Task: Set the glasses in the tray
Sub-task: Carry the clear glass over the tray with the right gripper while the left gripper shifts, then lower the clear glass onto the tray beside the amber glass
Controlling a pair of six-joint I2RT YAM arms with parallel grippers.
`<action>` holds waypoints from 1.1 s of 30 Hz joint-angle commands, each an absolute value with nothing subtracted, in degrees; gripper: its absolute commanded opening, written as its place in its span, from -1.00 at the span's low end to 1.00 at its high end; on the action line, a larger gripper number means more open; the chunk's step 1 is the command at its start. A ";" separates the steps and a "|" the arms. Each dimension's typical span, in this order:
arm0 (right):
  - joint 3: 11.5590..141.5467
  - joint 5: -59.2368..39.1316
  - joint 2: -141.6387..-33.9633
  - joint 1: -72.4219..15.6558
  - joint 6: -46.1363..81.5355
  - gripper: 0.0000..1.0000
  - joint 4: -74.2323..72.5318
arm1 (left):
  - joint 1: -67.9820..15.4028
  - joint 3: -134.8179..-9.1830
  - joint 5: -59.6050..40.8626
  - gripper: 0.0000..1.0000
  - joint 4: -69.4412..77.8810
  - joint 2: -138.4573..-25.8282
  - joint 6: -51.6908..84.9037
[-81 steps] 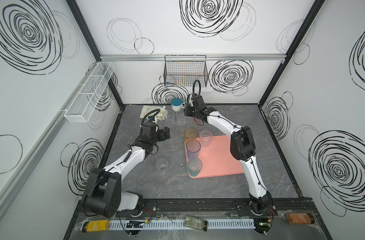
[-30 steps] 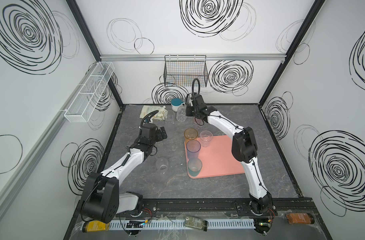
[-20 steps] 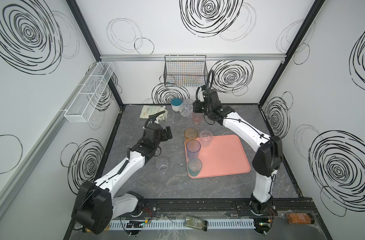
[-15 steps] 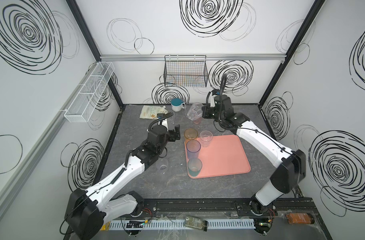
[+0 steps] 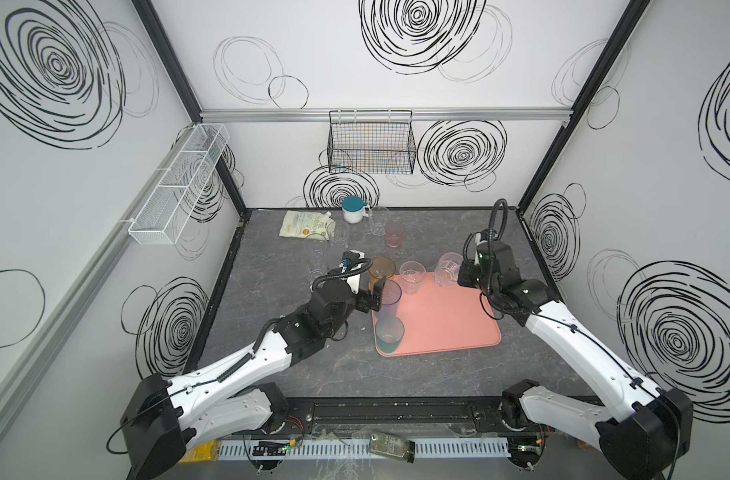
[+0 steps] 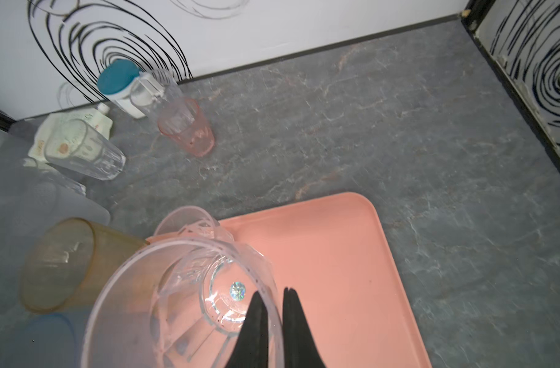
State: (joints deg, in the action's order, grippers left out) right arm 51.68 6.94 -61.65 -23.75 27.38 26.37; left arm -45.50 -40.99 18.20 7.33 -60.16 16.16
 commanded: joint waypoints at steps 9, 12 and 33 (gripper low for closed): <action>41.10 12.48 -62.88 -35.38 34.45 -1.00 16.75 | -31.99 -37.48 11.68 0.95 6.68 -59.41 22.93; 40.28 13.73 -66.16 -38.08 34.81 -1.00 13.26 | -31.83 -37.33 13.25 0.95 6.59 -60.28 20.34; 46.24 10.20 -83.42 -39.29 37.33 -1.00 10.33 | -30.76 -33.43 14.46 0.97 9.21 -61.82 20.48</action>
